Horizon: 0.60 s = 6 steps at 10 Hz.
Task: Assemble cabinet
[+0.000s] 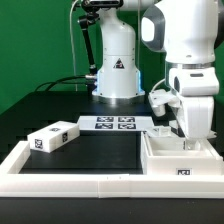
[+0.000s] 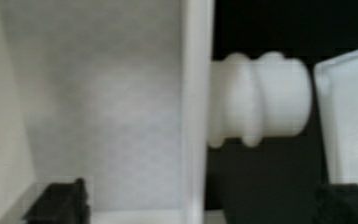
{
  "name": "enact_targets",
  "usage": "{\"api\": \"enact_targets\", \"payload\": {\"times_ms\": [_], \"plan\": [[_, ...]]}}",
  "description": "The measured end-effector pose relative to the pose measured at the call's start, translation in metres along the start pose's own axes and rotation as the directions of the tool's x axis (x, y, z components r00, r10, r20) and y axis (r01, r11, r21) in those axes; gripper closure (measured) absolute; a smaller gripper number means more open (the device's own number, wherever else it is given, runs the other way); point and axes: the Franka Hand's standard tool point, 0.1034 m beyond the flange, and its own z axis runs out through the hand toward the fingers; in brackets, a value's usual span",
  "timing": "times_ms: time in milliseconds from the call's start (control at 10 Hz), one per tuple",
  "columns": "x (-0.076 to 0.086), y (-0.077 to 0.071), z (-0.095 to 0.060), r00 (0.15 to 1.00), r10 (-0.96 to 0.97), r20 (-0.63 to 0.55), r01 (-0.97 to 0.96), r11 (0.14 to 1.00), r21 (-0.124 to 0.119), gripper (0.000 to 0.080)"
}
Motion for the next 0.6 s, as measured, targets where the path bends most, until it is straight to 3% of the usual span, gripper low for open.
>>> {"api": "enact_targets", "payload": {"times_ms": [100,200,400,600], "plan": [[-0.001,-0.005,-0.006,1.000,-0.002,0.003,0.002,1.000,-0.004,0.0018],[-0.002,-0.014,-0.016,1.000,-0.006,0.008,0.006,1.000,-0.009,0.0018],[0.003,-0.043,-0.034,1.000,-0.019,0.009,0.019,0.999,-0.041,0.0001],[0.012,-0.066,-0.035,1.000,-0.031,0.006,0.031,0.999,-0.039,0.0002]]}}
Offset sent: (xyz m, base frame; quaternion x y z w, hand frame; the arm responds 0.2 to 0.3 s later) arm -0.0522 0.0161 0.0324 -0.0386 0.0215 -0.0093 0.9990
